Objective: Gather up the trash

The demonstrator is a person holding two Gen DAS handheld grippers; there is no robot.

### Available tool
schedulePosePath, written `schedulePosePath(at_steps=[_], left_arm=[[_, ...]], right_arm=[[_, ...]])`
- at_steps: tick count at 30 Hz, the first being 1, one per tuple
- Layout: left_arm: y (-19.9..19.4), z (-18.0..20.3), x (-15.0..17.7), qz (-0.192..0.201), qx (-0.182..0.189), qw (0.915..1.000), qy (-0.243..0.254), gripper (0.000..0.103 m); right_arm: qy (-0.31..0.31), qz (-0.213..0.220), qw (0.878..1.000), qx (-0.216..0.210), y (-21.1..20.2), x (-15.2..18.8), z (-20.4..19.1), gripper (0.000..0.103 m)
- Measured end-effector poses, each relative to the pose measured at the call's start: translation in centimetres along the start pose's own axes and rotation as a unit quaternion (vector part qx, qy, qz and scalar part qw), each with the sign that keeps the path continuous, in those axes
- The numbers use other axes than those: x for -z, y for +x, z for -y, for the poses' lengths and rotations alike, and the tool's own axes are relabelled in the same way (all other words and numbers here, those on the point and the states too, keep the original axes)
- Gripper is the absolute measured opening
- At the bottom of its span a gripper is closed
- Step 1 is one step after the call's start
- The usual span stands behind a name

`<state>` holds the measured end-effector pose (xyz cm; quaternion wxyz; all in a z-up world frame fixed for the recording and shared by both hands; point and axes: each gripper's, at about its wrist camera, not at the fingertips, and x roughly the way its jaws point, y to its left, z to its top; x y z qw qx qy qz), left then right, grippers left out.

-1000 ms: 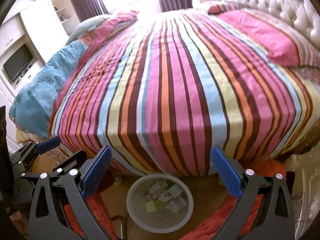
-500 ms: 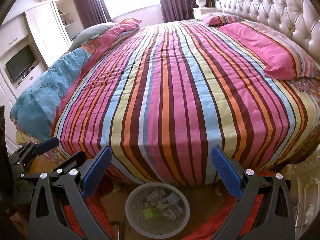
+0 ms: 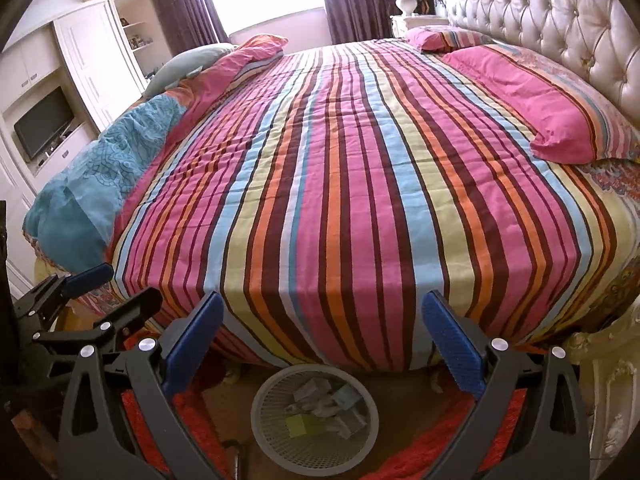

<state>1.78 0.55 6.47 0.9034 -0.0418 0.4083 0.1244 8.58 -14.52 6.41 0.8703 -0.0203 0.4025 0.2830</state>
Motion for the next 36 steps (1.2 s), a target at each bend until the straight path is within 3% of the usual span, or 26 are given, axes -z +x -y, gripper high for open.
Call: schedulePosePath(at_steps=[8,36], left_arm=[[0.3,-0.2,-0.1,-0.007,0.006,0.9999,-0.005,0.088],[1.0,-0.4,-0.5,-0.014,-0.027,0.9995,-0.001,0.088]], right_arm=[[-0.010,-0.004,1.000,0.004,0.3,-0.1,-0.4,0.095],[-0.012,-0.004,1.000,0.013,0.6,-0.5,0.4,0.095]])
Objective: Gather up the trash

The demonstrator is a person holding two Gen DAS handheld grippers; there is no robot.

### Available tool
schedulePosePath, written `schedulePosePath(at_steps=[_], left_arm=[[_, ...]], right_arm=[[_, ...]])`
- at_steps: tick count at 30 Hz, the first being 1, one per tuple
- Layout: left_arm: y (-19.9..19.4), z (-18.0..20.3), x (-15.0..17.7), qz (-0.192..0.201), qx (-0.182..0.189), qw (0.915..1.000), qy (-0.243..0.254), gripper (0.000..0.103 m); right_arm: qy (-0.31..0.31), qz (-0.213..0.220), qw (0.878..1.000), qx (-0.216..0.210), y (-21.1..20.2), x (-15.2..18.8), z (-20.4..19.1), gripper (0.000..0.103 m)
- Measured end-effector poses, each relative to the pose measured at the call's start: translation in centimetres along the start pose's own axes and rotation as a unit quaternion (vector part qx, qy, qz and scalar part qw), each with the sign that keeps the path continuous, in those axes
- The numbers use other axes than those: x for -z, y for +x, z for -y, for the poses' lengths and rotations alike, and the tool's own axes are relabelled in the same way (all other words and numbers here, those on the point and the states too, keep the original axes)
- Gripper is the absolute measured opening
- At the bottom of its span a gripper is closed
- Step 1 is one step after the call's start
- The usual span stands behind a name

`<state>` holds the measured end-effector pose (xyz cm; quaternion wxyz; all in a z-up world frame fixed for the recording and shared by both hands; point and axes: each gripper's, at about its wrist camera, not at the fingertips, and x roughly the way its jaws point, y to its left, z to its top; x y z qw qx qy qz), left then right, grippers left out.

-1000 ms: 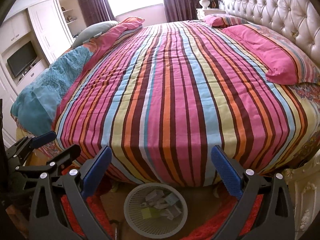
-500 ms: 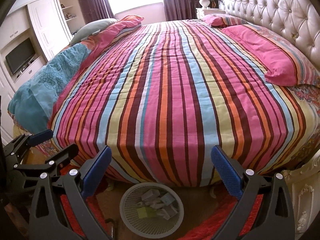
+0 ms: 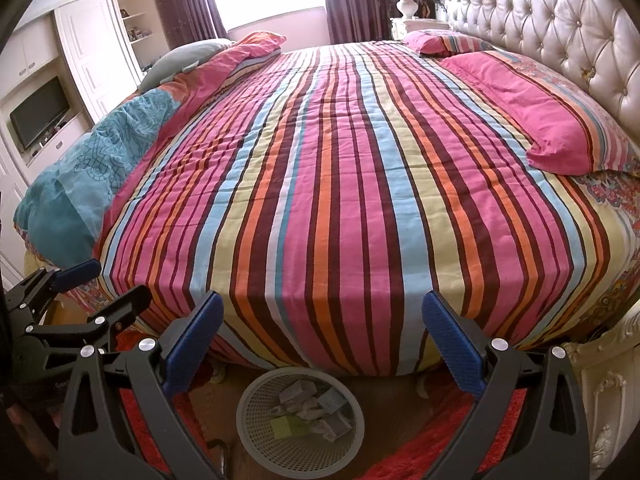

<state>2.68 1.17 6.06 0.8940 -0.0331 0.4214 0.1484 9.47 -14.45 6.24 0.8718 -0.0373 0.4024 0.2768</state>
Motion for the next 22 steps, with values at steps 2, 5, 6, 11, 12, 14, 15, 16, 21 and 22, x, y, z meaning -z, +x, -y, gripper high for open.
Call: schedulePosePath(at_steps=[2,5,6,11,12,14,15,16,21,22], left_arm=[[-0.21,0.00,0.02,0.007,-0.009,0.9999,0.000,0.088],[-0.48,0.15,-0.02,0.018,-0.044,0.9989,0.006,0.088],[-0.60,0.12,-0.04,0.022,-0.048,0.9986,0.006,0.088],[-0.85,-0.39,-0.29,0.019,-0.025,0.9995,-0.004,0.088],[-0.84,-0.41,-0.30,0.018,-0.024,0.9995,-0.003,0.088],[-0.78,-0.42,-0.32,0.016,-0.019,0.9997,-0.003,0.088],[-0.76,-0.42,-0.36,0.014,-0.012,0.9998,-0.003,0.088],[-0.74,-0.39,-0.40,0.013,-0.005,0.9999,-0.004,0.088],[-0.68,-0.21,-0.39,0.011,0.006,0.9999,-0.006,0.088],[-0.63,-0.22,-0.36,0.009,0.007,0.9999,-0.006,0.088]], right_arm=[[0.000,-0.001,1.000,0.000,0.04,-0.11,0.03,0.095],[-0.003,-0.001,1.000,-0.001,0.03,-0.17,-0.01,0.095],[-0.003,-0.001,1.000,-0.001,0.03,-0.15,-0.02,0.095],[0.003,-0.001,1.000,-0.001,0.00,0.02,-0.20,0.095],[0.002,-0.001,1.000,-0.001,0.00,-0.01,-0.15,0.095],[0.000,0.001,1.000,0.001,-0.03,-0.06,-0.13,0.095],[0.001,0.002,1.000,0.002,-0.03,-0.05,-0.22,0.095],[0.001,0.002,1.000,0.003,-0.08,-0.03,-0.31,0.095],[0.002,0.002,1.000,0.004,-0.09,-0.06,-0.34,0.095],[0.002,0.002,1.000,0.004,-0.09,-0.06,-0.34,0.095]])
